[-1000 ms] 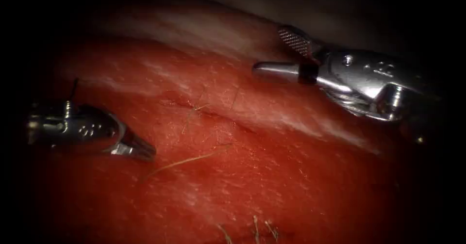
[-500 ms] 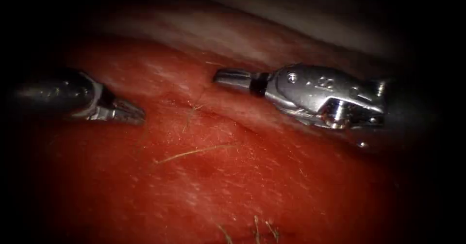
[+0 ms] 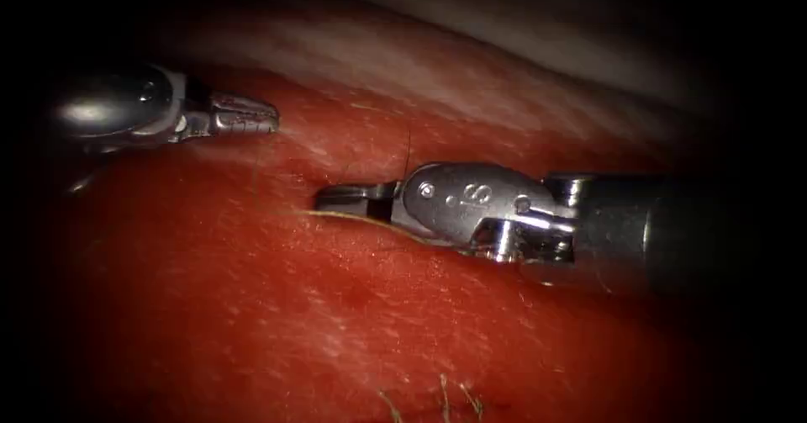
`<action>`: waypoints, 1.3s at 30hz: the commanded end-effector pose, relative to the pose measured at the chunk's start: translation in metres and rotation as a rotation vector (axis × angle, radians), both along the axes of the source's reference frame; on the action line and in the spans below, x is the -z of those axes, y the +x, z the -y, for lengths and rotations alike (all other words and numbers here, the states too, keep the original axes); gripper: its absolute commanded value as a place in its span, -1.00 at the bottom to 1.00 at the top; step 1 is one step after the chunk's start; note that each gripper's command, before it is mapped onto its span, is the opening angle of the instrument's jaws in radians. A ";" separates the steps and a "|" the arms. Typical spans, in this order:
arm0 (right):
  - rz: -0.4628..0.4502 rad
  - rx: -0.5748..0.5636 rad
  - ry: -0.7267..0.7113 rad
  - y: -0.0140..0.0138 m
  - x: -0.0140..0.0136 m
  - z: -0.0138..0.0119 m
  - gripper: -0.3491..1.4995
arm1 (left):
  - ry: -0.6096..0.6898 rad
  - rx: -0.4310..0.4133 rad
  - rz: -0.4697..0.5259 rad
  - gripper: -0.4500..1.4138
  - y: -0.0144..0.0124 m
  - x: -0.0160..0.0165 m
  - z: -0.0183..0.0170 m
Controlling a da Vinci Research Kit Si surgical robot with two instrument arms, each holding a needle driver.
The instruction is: Wound Closure
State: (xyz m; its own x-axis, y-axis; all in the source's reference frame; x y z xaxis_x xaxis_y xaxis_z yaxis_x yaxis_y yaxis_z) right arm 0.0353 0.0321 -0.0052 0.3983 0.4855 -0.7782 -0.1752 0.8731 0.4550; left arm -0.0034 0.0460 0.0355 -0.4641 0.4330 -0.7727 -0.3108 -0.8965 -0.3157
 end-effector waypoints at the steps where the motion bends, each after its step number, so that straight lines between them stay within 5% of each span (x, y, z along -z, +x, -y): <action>1: -0.025 -0.003 -0.002 0.0016 0.0000 -0.0001 -1.00 | 0.022 0.017 0.007 -0.89 -0.0011 -0.0016 0.0006; 18: -0.201 -0.034 -0.027 0.0069 0.0009 0.0006 -1.00 | 0.076 0.100 0.023 -0.89 -0.0051 -0.0100 0.0035; 23: -0.233 -0.176 -0.072 0.0077 0.0014 -0.0006 -1.00 | 0.065 0.095 0.003 -0.89 -0.0056 -0.0115 0.0045; 39: -0.099 -0.530 -0.152 0.0014 0.0027 -0.0025 -1.00 | 0.073 0.058 -0.009 -0.89 -0.0062 -0.0083 0.0077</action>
